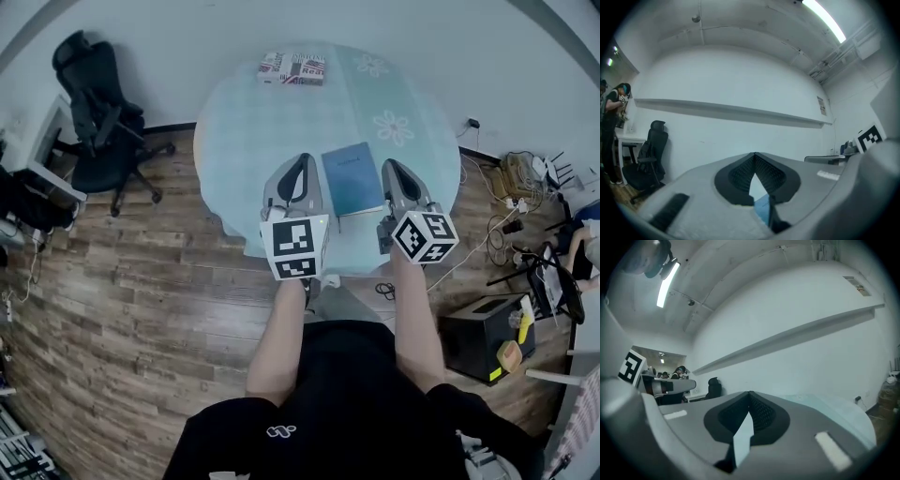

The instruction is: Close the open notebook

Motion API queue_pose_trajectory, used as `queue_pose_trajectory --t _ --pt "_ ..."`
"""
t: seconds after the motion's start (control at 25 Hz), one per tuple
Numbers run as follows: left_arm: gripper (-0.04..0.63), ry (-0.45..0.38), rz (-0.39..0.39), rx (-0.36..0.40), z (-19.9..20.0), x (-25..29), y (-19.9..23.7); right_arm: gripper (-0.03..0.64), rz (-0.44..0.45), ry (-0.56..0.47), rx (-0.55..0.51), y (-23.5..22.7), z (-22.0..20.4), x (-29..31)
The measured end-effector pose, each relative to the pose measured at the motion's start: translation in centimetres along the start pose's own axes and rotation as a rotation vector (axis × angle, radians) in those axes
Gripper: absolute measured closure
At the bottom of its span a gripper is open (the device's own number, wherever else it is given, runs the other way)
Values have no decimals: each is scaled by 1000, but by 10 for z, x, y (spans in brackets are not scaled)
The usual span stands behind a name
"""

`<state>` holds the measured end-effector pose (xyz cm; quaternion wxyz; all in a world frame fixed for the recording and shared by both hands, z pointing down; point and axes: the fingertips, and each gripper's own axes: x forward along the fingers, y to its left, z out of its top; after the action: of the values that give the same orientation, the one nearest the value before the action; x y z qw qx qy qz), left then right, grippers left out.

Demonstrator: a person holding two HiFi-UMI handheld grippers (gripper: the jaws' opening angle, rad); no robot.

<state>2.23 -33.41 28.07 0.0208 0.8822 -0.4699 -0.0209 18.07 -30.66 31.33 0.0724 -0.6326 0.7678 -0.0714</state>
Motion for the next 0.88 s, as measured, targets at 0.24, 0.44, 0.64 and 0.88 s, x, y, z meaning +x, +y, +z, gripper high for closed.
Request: queue_pose_trajectory --t 0.24,0.44,0.64,0.88 --pt "592 -40 2 47 22 0 5 607 43 -32 -61 14 29 11" --pt "592 -36 -9 61 24 1 3 607 64 -24 -107 26 34 21" --pt "592 -4 0 74 17 7 2 607 84 -7 -139 33 32 27" --pt "592 20 4 96 12 9 3 607 80 8 -158 32 31 26"
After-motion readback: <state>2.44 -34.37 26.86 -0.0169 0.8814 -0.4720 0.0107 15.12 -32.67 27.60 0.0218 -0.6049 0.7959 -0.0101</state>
